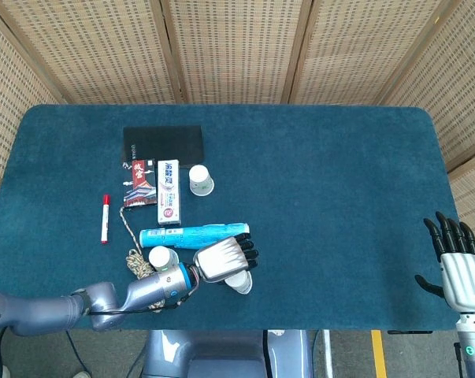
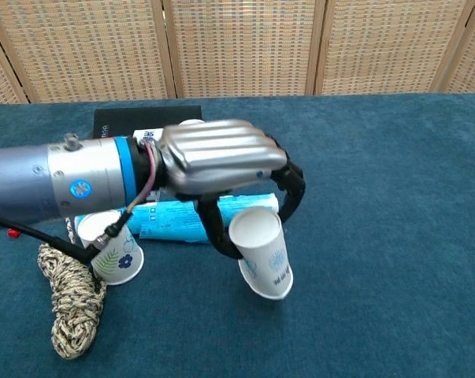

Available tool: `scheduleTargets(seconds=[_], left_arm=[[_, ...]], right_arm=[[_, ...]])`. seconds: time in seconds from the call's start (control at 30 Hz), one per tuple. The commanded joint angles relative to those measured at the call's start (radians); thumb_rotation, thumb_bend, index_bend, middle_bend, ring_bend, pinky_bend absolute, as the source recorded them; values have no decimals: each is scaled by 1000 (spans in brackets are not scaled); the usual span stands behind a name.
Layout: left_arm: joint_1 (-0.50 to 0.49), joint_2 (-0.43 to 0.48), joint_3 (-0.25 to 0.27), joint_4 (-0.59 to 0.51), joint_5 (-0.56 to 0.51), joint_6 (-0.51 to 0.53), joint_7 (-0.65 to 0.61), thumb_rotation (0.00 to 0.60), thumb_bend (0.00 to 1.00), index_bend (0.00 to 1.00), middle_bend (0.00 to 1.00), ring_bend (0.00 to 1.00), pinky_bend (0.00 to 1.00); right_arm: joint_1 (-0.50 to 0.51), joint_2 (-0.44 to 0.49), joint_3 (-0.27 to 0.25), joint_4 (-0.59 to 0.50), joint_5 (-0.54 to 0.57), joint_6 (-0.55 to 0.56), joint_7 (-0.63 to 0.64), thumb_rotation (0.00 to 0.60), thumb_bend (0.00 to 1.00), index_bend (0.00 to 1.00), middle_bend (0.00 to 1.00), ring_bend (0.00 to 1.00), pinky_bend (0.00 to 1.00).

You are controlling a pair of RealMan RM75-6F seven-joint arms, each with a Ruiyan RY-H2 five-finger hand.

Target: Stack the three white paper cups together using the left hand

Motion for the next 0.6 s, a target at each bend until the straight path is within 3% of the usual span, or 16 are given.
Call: scheduleTargets(seconds=[0.03, 0.2, 0.37, 0.6], left_arm=[[38, 174, -34, -153, -69, 32, 38, 600, 105, 526, 390, 312, 206], [110, 391, -22, -313, -157, 46, 81, 600, 101, 513, 381, 306, 176], [187, 547, 31, -365, -161, 90, 64, 600, 98, 509, 378, 282, 143], [231, 569, 73, -317, -146, 114, -28, 600, 95, 506, 374, 277, 137]], right_arm=[[-1, -2, -3, -2, -6, 3, -6, 600, 0, 0, 0, 0, 0], [-3, -6, -13, -9, -24, 7, -20, 600, 0, 0, 0, 0, 0], [-6, -10, -20, -14, -38, 15, -34, 600, 0, 0, 0, 0, 0], [-6, -16, -31, -20, -58, 17, -51, 600, 0, 0, 0, 0, 0]])
